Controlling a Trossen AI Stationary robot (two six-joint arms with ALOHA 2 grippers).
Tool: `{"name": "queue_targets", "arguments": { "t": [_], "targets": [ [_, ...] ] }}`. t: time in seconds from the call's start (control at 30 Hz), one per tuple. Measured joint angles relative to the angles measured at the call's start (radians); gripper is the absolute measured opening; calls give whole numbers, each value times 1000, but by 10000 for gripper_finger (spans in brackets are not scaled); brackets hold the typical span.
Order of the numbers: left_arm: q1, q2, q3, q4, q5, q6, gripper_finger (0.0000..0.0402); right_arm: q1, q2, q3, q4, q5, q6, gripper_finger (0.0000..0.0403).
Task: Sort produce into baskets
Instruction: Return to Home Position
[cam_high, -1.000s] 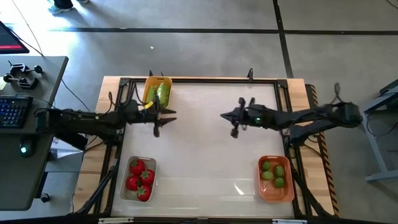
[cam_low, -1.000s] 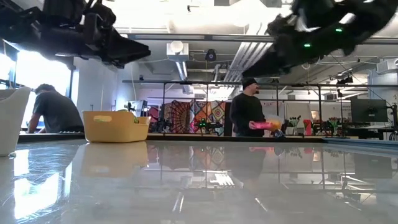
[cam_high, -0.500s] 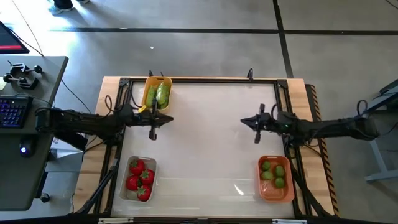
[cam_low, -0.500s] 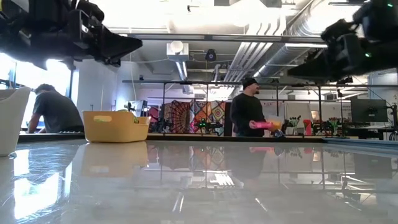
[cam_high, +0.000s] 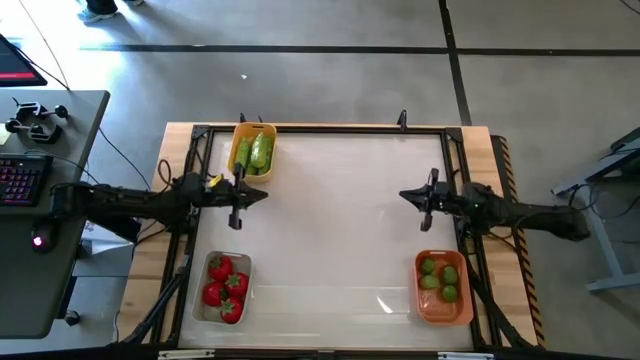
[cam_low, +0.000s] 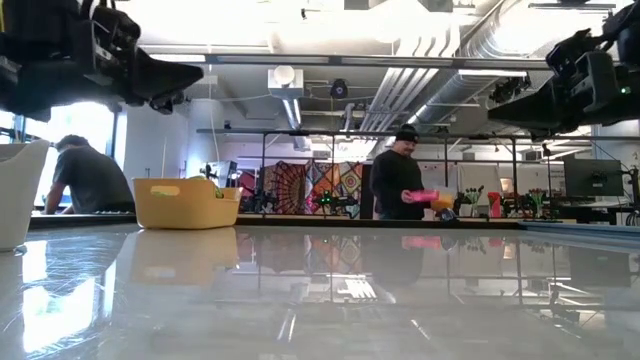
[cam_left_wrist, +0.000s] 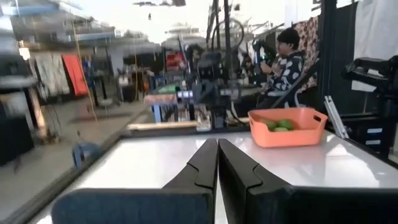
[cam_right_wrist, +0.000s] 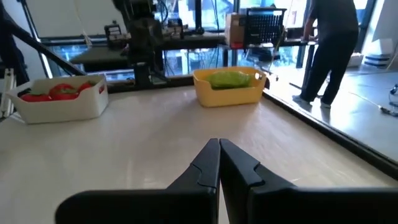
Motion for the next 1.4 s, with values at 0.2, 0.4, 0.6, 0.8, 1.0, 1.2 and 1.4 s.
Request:
{"name": "queue_targets", "arguments": {
  "t": [0.2, 0.4, 0.6, 0.8, 1.0, 1.2, 1.4],
  "targets": [
    [-16, -122, 2, -138, -7, -1, 0, 0, -108, 0, -16, -7, -45, 0],
    [-19, -273, 2, -309, -40, 11, 0, 0, -113, 0, -17, -7, -46, 0],
    [-19, -476, 2, -501, -81, 18, 0, 0, -113, 0, -17, -2, -65, 0],
    [-19, -708, 2, -681, -109, 18, 0, 0, -113, 0, -16, 4, -72, 0],
    [-25, -796, 1, -774, -123, 1, 0, -2, -115, 0, -15, 10, -69, 0],
    [-40, -797, 2, -775, -138, 13, 0, -42, -114, 0, -15, 15, -80, 0],
    [-37, -793, 3, -906, -256, -25, 0, -108, -113, 0, -14, 24, -81, 0]
  ]
}}
